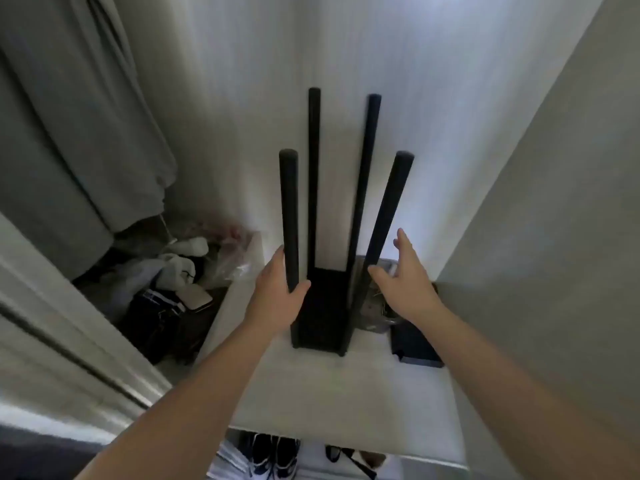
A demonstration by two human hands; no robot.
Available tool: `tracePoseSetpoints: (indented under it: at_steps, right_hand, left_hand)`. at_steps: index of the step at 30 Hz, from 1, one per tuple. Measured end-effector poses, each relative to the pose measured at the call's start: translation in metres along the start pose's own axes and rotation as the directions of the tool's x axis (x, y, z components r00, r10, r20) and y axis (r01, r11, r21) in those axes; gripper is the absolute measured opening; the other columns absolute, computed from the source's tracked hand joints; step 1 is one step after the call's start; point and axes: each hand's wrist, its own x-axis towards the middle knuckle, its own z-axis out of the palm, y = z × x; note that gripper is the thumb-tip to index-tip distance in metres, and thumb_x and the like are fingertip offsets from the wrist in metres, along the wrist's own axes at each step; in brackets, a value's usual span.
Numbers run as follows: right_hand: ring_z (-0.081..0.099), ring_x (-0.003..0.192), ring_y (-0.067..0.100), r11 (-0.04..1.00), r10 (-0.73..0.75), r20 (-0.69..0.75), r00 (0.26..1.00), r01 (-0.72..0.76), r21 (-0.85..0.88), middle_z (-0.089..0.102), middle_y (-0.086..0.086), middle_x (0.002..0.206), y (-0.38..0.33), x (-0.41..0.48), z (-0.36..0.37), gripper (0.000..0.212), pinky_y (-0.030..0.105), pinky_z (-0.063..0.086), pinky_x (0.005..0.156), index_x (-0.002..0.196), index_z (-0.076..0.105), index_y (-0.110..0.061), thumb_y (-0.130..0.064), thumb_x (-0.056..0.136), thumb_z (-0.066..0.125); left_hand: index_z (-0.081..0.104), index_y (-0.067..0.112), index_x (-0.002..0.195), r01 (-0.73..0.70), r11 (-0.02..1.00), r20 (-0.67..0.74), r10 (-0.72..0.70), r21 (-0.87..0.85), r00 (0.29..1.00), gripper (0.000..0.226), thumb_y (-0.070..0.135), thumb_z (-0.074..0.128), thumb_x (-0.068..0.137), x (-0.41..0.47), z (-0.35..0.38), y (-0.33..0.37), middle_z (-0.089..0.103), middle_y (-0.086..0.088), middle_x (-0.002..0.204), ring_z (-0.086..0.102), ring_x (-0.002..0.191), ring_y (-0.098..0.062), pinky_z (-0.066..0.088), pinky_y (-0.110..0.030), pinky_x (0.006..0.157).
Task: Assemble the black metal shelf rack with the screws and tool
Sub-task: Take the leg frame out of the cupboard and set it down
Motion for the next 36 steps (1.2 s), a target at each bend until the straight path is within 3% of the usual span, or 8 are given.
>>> tracePoseSetpoints:
  at_steps: [3,6,8,15,20,27,32,36]
  right_hand:
    - [0.038,0.143,0.022,1.000,0.017,-0.026,1.000,-0.016,0.024,0.042,0.001,0.156,0.001,0.022,0.009,0.068,0.036,0.039,0.113,0.160,0.021,-0.024,-0.019,0.103,0.059]
    - [0.058,0.115,0.012,0.997,0.056,-0.053,0.997,-0.053,0.061,0.061,-0.005,0.125,0.003,0.038,0.014,0.038,0.007,0.045,0.079,0.137,0.043,-0.025,-0.015,0.103,0.057]
    - [0.062,0.098,-0.002,0.996,0.042,-0.069,0.997,-0.036,0.082,0.064,-0.011,0.113,0.001,0.044,0.013,0.026,0.001,0.044,0.065,0.123,0.047,-0.027,-0.013,0.103,0.056]
    - [0.066,0.098,0.004,0.988,-0.013,-0.078,0.997,0.025,0.155,0.066,-0.019,0.108,-0.001,0.038,0.007,0.017,0.012,0.050,0.073,0.117,0.054,-0.019,-0.011,0.102,0.058]
    - [0.067,0.106,0.012,0.976,-0.078,-0.010,0.997,0.079,0.205,0.067,-0.014,0.113,-0.009,0.007,-0.005,0.021,0.035,0.057,0.094,0.120,0.056,-0.021,-0.010,0.102,0.059]
    - [0.067,0.110,0.015,0.954,-0.175,0.060,0.983,0.154,0.257,0.070,-0.007,0.114,-0.008,-0.071,-0.027,0.022,0.046,0.055,0.101,0.120,0.060,-0.020,-0.010,0.100,0.061]
    - [0.066,0.111,0.008,0.929,-0.246,0.124,0.961,0.197,0.314,0.071,-0.014,0.112,0.003,-0.140,-0.042,0.026,0.047,0.054,0.103,0.117,0.061,-0.030,-0.010,0.100,0.062]
    - [0.067,0.111,0.009,0.913,-0.297,0.160,0.941,0.231,0.338,0.071,-0.021,0.109,0.007,-0.196,-0.051,0.029,0.036,0.056,0.094,0.113,0.060,-0.036,-0.010,0.101,0.060]
  left_hand:
    - [0.025,0.025,0.154,0.077,0.997,0.023,-0.076,-0.015,0.997,0.068,0.028,0.062,0.097,0.022,0.003,-0.004,0.049,0.001,0.147,0.049,0.134,-0.019,0.043,-0.043,0.111]
    - [0.034,0.019,0.147,0.131,0.991,0.045,-0.132,0.028,0.990,0.054,0.025,0.057,0.099,0.034,0.006,-0.006,0.059,-0.004,0.136,0.059,0.121,-0.022,0.050,-0.043,0.103]
    - [0.039,0.017,0.143,0.132,0.991,0.050,-0.133,0.033,0.990,0.046,0.024,0.056,0.100,0.039,0.006,-0.006,0.061,-0.006,0.132,0.060,0.118,-0.024,0.051,-0.045,0.100]
    - [0.052,0.023,0.121,0.075,0.996,0.028,-0.076,0.037,0.997,0.024,0.017,0.058,0.099,0.027,0.004,0.004,0.066,0.006,0.109,0.065,0.100,-0.016,0.051,-0.028,0.081]
    - [0.052,0.021,0.121,0.027,0.996,-0.023,-0.026,0.091,0.999,0.024,0.021,0.060,0.098,-0.007,-0.008,0.017,0.066,0.005,0.107,0.065,0.096,-0.015,0.057,-0.036,0.082]
    - [0.051,0.023,0.111,0.006,0.994,-0.052,0.000,0.110,0.999,0.017,0.020,0.059,0.097,-0.103,-0.021,0.044,0.066,0.005,0.101,0.065,0.096,-0.017,0.055,-0.044,0.088]
    - [0.048,0.030,0.118,0.005,0.991,-0.101,0.009,0.135,0.995,0.026,0.023,0.060,0.096,-0.193,-0.020,0.060,0.064,0.013,0.098,0.065,0.093,-0.013,0.055,-0.040,0.083]
    - [0.050,0.029,0.119,0.006,0.992,-0.121,0.010,0.127,0.993,0.027,0.022,0.061,0.096,-0.260,-0.022,0.069,0.065,0.017,0.097,0.065,0.093,-0.009,0.055,-0.038,0.083]
